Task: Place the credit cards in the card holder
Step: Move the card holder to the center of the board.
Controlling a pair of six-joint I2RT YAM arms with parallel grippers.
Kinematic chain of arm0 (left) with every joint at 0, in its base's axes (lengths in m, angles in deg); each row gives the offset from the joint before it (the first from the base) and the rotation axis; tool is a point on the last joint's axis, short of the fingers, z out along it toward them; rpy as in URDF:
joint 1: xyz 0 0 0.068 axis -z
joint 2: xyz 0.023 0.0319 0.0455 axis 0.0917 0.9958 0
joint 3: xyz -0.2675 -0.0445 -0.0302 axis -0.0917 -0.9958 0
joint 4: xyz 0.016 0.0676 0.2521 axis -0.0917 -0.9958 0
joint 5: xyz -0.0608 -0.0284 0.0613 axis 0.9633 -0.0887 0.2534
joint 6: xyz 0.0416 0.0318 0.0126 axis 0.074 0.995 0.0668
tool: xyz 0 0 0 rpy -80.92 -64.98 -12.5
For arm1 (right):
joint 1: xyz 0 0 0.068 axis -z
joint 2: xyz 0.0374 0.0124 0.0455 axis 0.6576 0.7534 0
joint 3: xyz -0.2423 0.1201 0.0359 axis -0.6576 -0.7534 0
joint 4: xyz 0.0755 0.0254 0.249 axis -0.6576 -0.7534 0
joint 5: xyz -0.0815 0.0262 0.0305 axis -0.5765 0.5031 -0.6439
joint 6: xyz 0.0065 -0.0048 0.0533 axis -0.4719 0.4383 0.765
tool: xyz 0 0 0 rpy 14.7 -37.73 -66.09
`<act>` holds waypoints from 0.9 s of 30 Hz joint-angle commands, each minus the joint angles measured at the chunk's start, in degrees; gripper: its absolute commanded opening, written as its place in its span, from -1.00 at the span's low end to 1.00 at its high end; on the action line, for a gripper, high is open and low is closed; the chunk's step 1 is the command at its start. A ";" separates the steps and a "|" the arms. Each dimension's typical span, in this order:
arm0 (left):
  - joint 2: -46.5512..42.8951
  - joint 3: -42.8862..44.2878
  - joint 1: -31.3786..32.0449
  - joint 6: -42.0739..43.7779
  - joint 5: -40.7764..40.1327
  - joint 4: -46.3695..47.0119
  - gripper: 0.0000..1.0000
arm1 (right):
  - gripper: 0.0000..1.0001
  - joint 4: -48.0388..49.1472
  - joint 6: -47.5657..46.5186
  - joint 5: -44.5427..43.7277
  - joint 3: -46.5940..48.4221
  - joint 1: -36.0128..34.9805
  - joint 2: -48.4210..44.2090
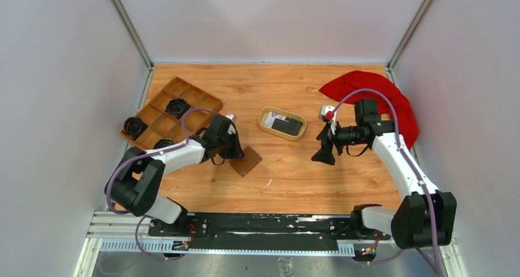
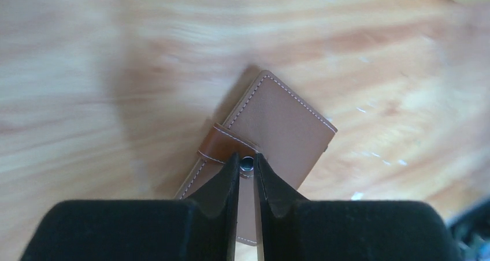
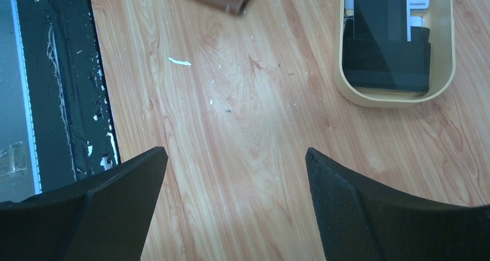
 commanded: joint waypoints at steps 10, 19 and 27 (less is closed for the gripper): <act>-6.01 -2.65 11.40 -8.79 3.65 6.37 -0.47 | 0.81 -1.38 4.34 6.52 1.95 -5.32 9.69; -29.96 -11.73 11.92 11.51 -2.69 12.84 0.04 | 0.27 10.17 27.32 9.76 4.03 -15.78 22.99; -44.34 -25.17 11.93 8.53 -6.11 25.19 1.00 | -0.62 10.53 37.88 0.91 15.01 -26.75 36.29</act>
